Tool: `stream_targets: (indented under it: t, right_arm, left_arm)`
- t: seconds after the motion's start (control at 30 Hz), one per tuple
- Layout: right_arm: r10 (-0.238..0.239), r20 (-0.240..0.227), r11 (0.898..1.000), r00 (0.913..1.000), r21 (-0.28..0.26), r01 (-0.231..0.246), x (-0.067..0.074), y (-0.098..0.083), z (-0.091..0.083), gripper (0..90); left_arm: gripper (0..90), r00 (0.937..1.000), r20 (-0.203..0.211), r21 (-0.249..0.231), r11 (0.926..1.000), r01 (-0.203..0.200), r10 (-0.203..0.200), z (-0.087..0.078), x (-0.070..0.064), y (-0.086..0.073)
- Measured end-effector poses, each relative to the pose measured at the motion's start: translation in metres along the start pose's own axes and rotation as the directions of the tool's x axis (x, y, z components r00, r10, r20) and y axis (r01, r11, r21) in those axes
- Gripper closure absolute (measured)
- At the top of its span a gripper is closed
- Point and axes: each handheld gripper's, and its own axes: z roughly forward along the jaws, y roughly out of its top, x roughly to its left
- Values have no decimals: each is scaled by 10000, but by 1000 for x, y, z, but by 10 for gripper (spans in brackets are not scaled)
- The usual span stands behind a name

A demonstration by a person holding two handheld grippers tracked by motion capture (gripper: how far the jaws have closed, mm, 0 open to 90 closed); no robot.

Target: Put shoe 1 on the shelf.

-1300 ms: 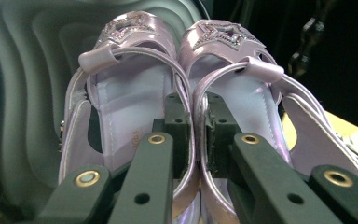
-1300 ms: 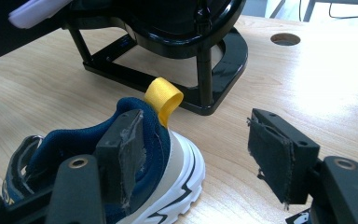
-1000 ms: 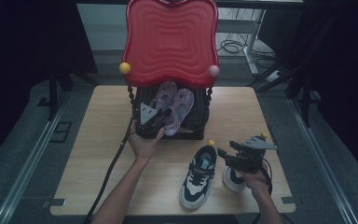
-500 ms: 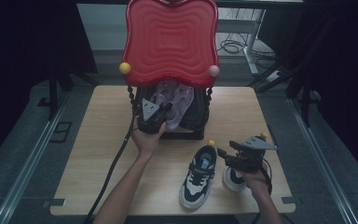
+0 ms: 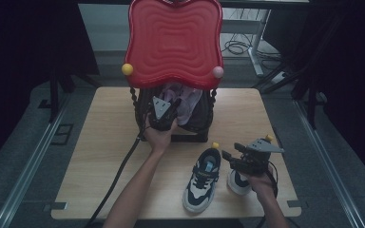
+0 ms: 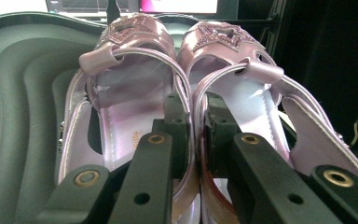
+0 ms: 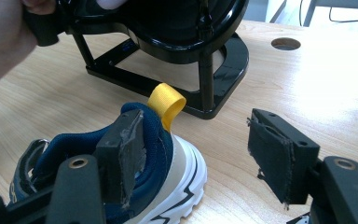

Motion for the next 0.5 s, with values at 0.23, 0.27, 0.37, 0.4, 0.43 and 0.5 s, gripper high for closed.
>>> stream_targets:
  t: [0.23, 0.27, 0.37, 0.4, 0.43, 0.5]
  right_arm:
    - [32, -1, 10000, 10000, -41, -32, -1, 0, -2, 348]
    - [38, -5, 10000, 10000, -40, -39, 0, 0, -2, 348]
    - [32, -15, 10000, 10000, -57, -32, 0, 1, -2, 348]
    - [41, -14, 10000, 10000, -62, -41, 0, 1, -2, 348]
    - [39, -14, 10000, 10000, -66, -39, 0, 1, -2, 348]
    - [28, -14, 10000, 10000, -78, -28, 0, 1, -2, 348]
  left_arm:
    - [822, 9982, -505, -444, 9986, 289, -312, 8, -2, -4]
    - [822, 9978, -562, -498, 9982, 329, -357, 10, -2, -5]
    - [822, 9967, -648, -594, 9972, 444, -482, 12, -2, -6]
    - [821, 9961, -736, -647, 9969, 447, -494, 13, -2, -7]
    - [821, 9957, -807, -693, 9968, 404, -460, 14, -3, -8]
    - [821, 9948, -971, -706, 9972, 251, -319, 15, -3, -9]
